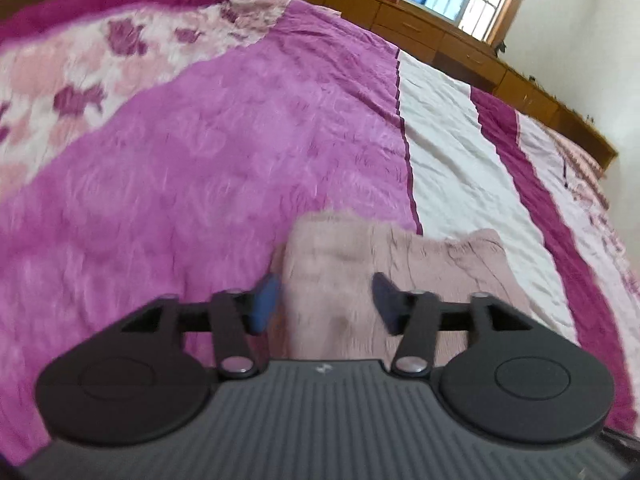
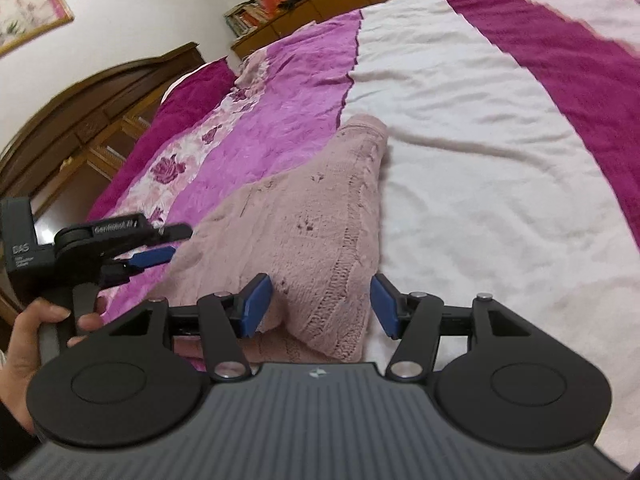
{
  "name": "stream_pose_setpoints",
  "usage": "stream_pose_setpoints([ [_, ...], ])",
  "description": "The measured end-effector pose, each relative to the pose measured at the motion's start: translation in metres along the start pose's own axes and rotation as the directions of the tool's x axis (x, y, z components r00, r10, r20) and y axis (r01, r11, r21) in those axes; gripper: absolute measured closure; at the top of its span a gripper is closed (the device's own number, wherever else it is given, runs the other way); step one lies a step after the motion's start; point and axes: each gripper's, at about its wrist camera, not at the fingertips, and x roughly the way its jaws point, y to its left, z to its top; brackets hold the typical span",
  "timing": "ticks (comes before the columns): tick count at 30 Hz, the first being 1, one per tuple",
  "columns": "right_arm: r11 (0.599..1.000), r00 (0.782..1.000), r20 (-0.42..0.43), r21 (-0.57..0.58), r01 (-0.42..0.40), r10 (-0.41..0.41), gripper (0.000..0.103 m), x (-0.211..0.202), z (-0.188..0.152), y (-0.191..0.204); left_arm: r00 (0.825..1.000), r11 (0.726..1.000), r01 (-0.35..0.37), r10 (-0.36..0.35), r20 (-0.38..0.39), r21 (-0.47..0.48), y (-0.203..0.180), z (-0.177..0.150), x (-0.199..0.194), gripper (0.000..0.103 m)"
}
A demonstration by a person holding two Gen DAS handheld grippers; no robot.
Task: Fold small clothes
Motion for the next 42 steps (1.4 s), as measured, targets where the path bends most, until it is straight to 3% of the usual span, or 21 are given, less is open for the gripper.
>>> stream_pose_setpoints([
  [7, 1.000, 1.000, 0.015, -0.018, 0.004, -0.004, 0.040, 0.010, 0.007, 0.003, 0.998, 0.998, -0.004, -0.001, -0.068, -0.070, -0.003, 0.022, 0.056, 0.045],
  [10, 1.000, 1.000, 0.029, -0.018, 0.002, -0.002, 0.039, 0.014, 0.012, 0.003, 0.995, 0.992, 0.028, -0.040, -0.092, -0.126, -0.001, 0.023, 0.068, 0.047],
  [11, 1.000, 0.999, 0.033, -0.011, -0.002, 0.003, 0.039, 0.015, 0.013, 0.002, 0.996, 0.991, 0.031, -0.041, -0.083, -0.128, -0.001, 0.022, 0.069, 0.057],
  [12, 1.000, 0.999, 0.036, 0.001, -0.008, 0.008, 0.039, 0.016, 0.013, 0.000, 0.997, 0.993, 0.025, -0.034, -0.074, -0.114, -0.003, 0.020, 0.068, 0.077],
  [15, 0.999, 0.999, 0.030, 0.040, -0.024, 0.023, 0.038, 0.018, 0.013, -0.003, 1.000, 0.994, -0.009, 0.009, 0.000, -0.105, 0.002, 0.015, 0.057, 0.086],
  [17, 0.999, 0.999, 0.028, 0.040, -0.029, 0.027, 0.038, 0.018, 0.011, -0.003, 0.995, 0.991, -0.089, 0.093, 0.031, -0.099, 0.007, 0.011, 0.054, 0.091],
  [22, 0.999, 1.000, 0.017, 0.021, -0.026, 0.026, 0.037, 0.021, 0.007, -0.002, 0.995, 0.990, -0.101, 0.101, -0.011, -0.096, 0.014, 0.011, 0.057, 0.092],
  [26, 0.999, 0.999, 0.013, 0.036, -0.030, 0.029, 0.037, 0.020, 0.010, -0.004, 0.996, 0.993, -0.092, 0.090, -0.023, -0.075, 0.008, 0.015, 0.044, 0.090],
  [28, 0.998, 0.999, 0.009, 0.041, -0.037, 0.037, 0.036, 0.018, 0.012, -0.006, 0.997, 0.995, -0.067, 0.065, -0.037, -0.076, 0.007, 0.014, 0.034, 0.084],
  [30, 0.998, 0.999, 0.003, 0.051, -0.046, 0.046, 0.036, 0.017, 0.017, -0.009, 0.996, 0.995, -0.073, 0.069, -0.056, -0.074, 0.007, 0.012, 0.026, 0.054],
  [32, 0.995, 0.998, -0.007, 0.088, -0.054, 0.055, 0.035, 0.018, 0.022, -0.016, 0.994, 0.994, -0.088, 0.083, -0.064, -0.068, 0.009, 0.009, 0.015, 0.039],
  [34, 0.989, 0.997, -0.021, 0.132, -0.068, 0.071, 0.028, 0.021, 0.027, -0.025, 0.995, 0.995, -0.077, 0.072, -0.073, -0.060, 0.012, 0.005, 0.006, 0.038],
  [42, 0.960, 0.980, -0.111, 0.245, -0.132, 0.163, 0.026, 0.055, 0.038, -0.042, 0.983, 0.991, -0.013, -0.012, -0.184, -0.133, 0.025, -0.021, 0.007, 0.034],
])
